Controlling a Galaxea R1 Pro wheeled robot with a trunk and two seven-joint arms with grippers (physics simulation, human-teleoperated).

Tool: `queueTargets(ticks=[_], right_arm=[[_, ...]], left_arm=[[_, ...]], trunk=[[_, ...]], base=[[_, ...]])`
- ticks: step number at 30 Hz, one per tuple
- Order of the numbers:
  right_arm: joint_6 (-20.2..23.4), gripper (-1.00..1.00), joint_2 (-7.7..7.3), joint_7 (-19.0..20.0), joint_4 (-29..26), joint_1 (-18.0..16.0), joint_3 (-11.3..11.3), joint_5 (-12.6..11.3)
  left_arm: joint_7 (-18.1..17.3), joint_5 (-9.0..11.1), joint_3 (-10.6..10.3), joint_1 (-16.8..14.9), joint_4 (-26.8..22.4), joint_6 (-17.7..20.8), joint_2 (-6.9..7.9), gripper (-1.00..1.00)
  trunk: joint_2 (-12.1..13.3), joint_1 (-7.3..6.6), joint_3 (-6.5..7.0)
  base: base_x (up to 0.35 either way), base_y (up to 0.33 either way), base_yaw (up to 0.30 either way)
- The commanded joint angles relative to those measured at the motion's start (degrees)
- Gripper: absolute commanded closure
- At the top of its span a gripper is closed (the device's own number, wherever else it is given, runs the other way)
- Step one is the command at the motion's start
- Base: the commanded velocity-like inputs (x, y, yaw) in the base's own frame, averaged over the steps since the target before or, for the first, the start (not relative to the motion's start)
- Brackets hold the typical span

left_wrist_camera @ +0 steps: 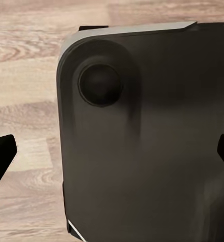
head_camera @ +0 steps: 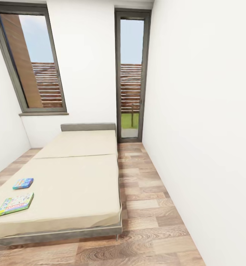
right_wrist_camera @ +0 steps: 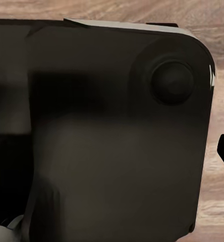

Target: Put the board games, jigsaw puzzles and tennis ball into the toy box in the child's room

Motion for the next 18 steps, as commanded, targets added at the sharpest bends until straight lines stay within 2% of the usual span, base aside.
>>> queueTargets(ticks=[1,8,18], right_arm=[[-0.17,-1.0,0.0,-0.04,-0.02,0.0,0.01,0.06],[-0.29,-1.0,0.0,-0.01,-0.02,0.0,-0.01,-0.09],[-0.35,-1.0,0.0,-0.01,-0.02,0.0,-0.22,-0.5]], left_arm=[[-0.05,-0.02,-0.03,0.0,-0.02,-0.19,0.0,-1.0],[-0.05,-0.03,-0.08,0.0,-0.02,-0.35,0.0,-1.0],[-0.05,0.0,-0.05,0.0,-0.02,-0.4,0.0,-1.0]], trunk=[[-0.02,0.02,-0.04],[-0.02,0.02,-0.04],[-0.02,0.02,-0.04]], base=[[0.201,0.14,0.0],[0.163,0.133,0.0],[0.033,0.093,0.0]])
